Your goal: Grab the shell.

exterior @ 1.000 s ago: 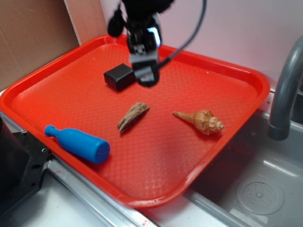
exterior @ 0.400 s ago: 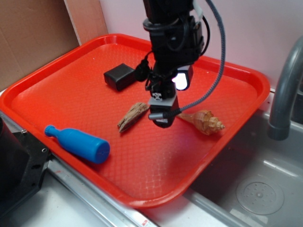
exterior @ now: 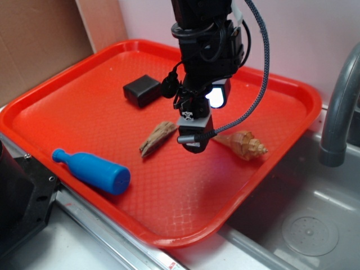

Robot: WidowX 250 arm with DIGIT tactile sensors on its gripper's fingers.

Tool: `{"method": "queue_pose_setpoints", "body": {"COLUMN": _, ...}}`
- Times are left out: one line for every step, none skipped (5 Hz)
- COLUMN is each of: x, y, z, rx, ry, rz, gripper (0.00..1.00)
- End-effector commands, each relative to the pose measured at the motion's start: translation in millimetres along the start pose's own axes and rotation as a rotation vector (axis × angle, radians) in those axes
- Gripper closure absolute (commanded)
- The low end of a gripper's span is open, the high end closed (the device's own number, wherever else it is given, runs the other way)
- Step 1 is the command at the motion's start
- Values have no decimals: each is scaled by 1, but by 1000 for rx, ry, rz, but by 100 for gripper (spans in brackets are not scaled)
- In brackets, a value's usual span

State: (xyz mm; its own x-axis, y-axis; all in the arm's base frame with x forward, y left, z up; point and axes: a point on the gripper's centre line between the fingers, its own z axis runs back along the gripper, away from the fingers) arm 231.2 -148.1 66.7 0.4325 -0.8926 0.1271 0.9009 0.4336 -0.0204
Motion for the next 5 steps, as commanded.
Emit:
{"method": "queue_pose_setpoints", "body": {"x": 20, "y": -17, "z": -14, "rx": 24, "ry": -7, "rz": -106, "gripper": 0}}
{"method": "queue_pose_setpoints", "body": {"x": 25, "y": -16, "z": -26, "rx": -11, "ry": -10, "rz": -150, "gripper": 0}}
{"method": "queue_pose_setpoints", "body": {"x": 30, "y": -11, "z": -38, "rx": -28, "ry": 17, "rz": -164, "gripper": 0}}
{"method": "queue_pose_setpoints", "body": {"x": 31, "y": -8, "z": -44, "rx": -42, "ry": 21, "rz": -147, "gripper": 0}}
{"method": "queue_pose_setpoints", "body": {"x": 35, "y": -8, "z": -54, "rx": -47, "ry": 43, "rz": -133, "gripper": 100}}
